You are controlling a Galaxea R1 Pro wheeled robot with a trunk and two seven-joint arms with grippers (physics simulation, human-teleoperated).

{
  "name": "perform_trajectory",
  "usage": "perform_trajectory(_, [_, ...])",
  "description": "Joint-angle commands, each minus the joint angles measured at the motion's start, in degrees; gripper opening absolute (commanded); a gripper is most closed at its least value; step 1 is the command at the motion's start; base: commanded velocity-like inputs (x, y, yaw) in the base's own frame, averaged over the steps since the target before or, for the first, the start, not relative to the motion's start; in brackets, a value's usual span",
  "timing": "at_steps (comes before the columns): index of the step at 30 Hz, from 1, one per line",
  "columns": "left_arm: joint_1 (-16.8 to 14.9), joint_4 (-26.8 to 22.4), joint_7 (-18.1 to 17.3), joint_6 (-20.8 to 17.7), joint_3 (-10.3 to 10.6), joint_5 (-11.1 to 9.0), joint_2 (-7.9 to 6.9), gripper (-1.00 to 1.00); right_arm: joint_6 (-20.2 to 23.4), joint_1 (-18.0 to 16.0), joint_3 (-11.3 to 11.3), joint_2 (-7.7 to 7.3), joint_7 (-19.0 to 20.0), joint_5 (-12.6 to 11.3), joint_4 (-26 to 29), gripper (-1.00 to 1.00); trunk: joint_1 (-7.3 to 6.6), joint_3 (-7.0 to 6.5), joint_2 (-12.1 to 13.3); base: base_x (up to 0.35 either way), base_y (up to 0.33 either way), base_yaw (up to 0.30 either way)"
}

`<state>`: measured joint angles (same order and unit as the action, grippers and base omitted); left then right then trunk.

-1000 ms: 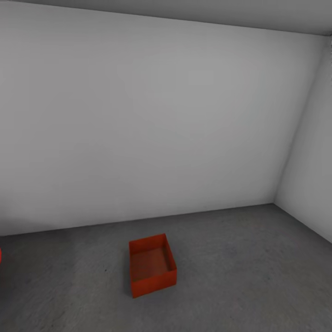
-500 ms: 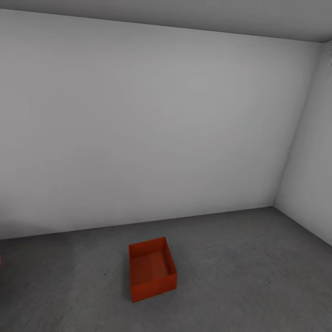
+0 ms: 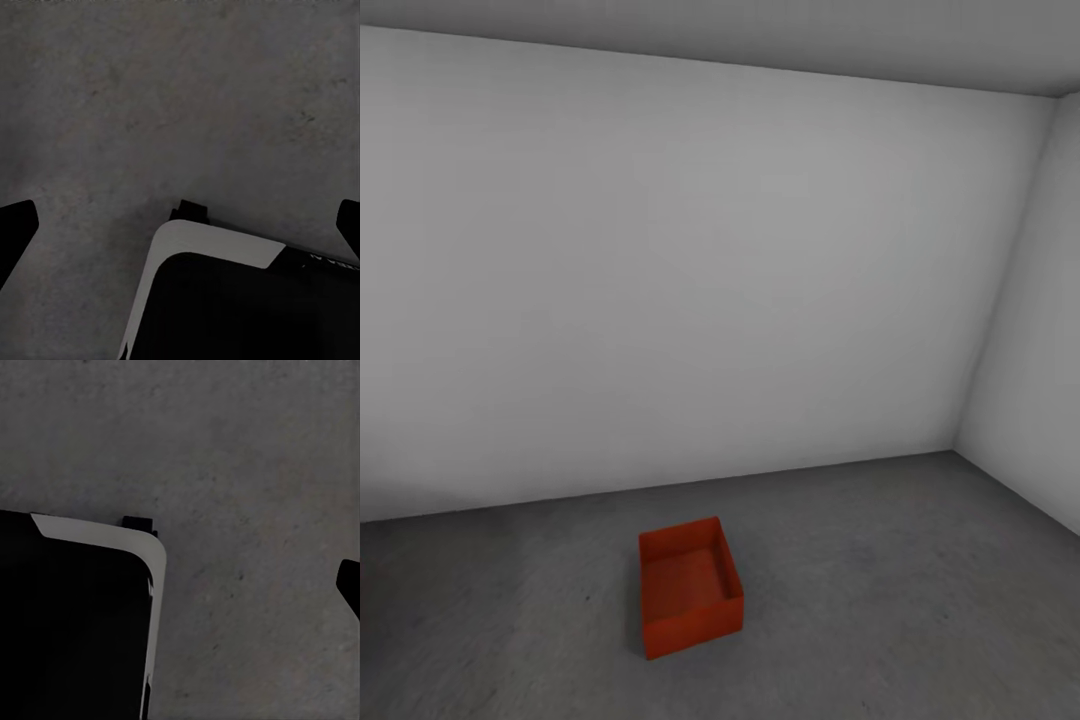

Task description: Move the two storage containers from the living room to the garage. In the garage, place one container on the floor and stack the other container on top of it (either order is fine).

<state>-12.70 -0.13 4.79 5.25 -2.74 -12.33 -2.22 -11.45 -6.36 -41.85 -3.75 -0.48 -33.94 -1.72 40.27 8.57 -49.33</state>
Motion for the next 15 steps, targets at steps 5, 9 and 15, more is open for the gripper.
perform_trajectory(5, [0.0,0.1,0.0,0.2,-0.3,-0.1,0.09,1.00,-0.2,-0.1,-0.6,0.04,0.0,-0.1,-0.1,1.00,0.01,0.08,-0.1,0.000,0.000,0.000])
perform_trajectory(9, [0.0,0.0,0.0,0.2,-0.3,-0.1,0.11,1.00,-0.2,-0.1,-0.6,0.06,0.0,-0.1,-0.1,1.00,0.01,0.08,-0.1,0.000,0.000,0.000])
perform_trajectory(15, [0.0,0.0,0.0,0.3,-0.2,-0.1,0.11,1.00,-0.3,-0.1,-0.4,0.21,-0.3,-0.5,-0.1,1.00,0.01,0.08,-0.1,0.000,0.000,0.000])
